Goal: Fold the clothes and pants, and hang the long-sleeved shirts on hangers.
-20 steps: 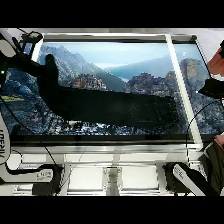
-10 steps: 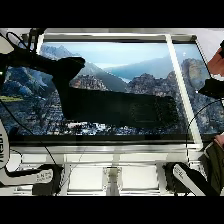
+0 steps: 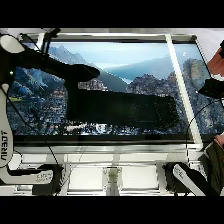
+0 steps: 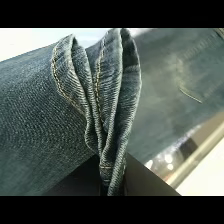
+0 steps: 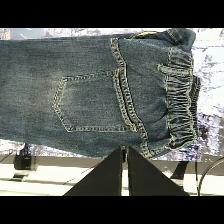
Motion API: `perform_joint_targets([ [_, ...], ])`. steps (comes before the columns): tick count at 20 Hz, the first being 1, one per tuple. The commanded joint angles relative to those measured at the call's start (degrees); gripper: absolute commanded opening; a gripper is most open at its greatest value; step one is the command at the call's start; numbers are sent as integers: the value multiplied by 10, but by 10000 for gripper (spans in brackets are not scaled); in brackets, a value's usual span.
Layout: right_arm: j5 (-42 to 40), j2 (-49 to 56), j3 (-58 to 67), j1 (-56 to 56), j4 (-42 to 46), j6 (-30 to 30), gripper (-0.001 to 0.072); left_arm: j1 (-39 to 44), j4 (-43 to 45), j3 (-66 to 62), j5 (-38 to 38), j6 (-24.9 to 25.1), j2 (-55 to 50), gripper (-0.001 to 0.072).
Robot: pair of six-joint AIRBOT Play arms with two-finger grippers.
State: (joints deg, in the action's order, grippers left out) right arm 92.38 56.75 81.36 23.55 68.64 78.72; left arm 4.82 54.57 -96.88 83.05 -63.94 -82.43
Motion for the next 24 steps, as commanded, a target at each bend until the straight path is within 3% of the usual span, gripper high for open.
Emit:
perform_joint_targets([
  [1,10,0,0,0,-10,0,53,43,73,0,-57,-78,-14,35],
  [2,13,0,0,0,-14,0,54,50,94,0,-76,-108,-18,35],
  [4,15,0,0,0,-13,0,54,62,96,1,-74,-119,-26,35],
  [8,15,0,0,0,-13,0,53,96,97,40,-56,-120,-28,35],
  [17,16,0,0,0,-13,0,54,214,98,190,-160,-120,-28,35],
  [24,15,0,0,0,-13,0,54,240,104,285,-142,-128,-28,46],
])
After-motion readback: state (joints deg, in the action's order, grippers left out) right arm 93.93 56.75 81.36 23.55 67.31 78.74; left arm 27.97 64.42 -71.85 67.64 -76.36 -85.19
